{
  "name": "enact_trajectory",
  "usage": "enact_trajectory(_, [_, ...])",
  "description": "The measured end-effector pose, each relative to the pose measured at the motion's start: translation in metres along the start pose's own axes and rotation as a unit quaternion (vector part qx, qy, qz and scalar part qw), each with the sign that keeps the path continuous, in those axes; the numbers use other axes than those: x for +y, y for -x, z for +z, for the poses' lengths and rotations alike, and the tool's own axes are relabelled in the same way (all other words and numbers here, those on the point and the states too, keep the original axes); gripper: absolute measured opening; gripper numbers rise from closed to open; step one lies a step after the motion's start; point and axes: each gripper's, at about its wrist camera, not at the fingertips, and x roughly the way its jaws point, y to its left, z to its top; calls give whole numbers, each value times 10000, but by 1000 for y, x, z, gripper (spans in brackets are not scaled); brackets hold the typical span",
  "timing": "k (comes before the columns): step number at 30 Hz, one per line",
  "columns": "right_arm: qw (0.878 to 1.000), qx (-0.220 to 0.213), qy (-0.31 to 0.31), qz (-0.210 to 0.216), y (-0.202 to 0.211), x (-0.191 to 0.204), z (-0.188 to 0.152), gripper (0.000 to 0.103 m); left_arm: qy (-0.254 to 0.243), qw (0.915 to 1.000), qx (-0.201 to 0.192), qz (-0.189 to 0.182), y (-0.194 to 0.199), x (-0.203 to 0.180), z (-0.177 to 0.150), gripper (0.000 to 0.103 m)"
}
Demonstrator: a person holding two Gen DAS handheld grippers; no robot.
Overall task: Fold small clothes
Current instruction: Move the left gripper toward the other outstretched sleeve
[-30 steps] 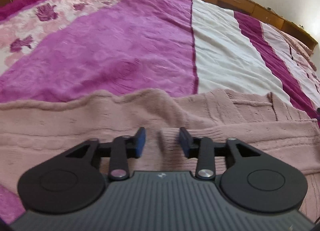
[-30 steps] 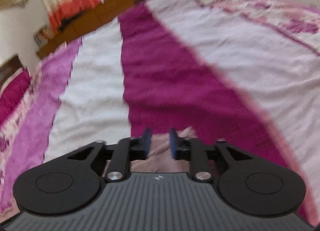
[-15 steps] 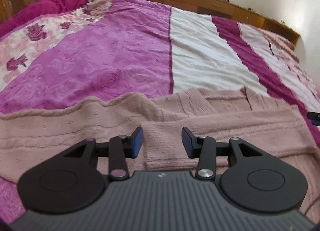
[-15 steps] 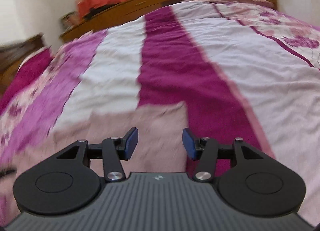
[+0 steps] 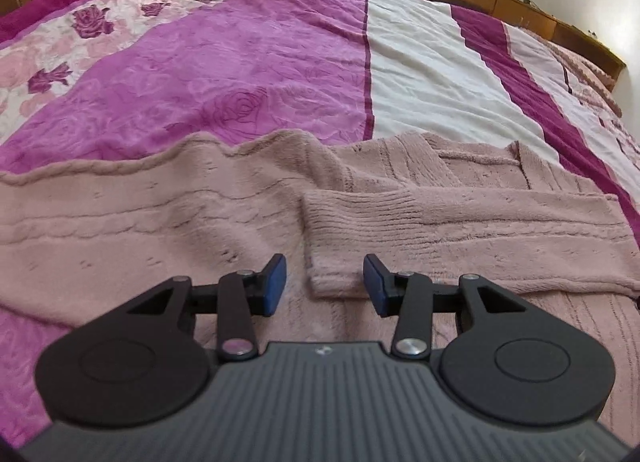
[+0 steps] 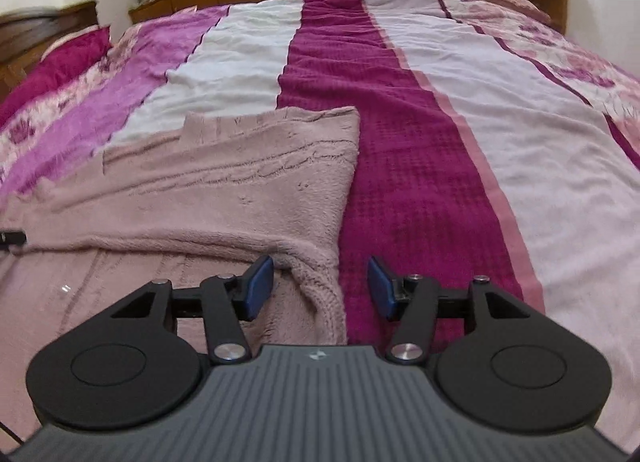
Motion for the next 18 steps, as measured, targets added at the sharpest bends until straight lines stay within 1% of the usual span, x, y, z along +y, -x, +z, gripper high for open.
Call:
enact_trajectory(3, [9997,-37,-180,128,14,1,-2,62,46,9999,-58,111,13,7,-2,44])
enact_trajectory(9, [9992,-131,-224,320,43,17,-9,64,379,9981,-143,464,41,38,-10,45])
enact_trajectory(11, [9987,-149,-266,399,49,22,-13,64,484,9970,-133,584,48,50,-13,48])
enact_trajectory(13, [9982,-162,-322,471,54,26,-17,64,597,9957,-118,696,52,63,-15,51])
enact_trajectory(15, [9977,-166,-386,534,57,31,-20,64,708,9940,-89,833,55,73,-16,51])
enact_trajectory(18, [9973,-120,-455,564,59,38,-25,64,880,9918,-69,924,60,86,-19,51])
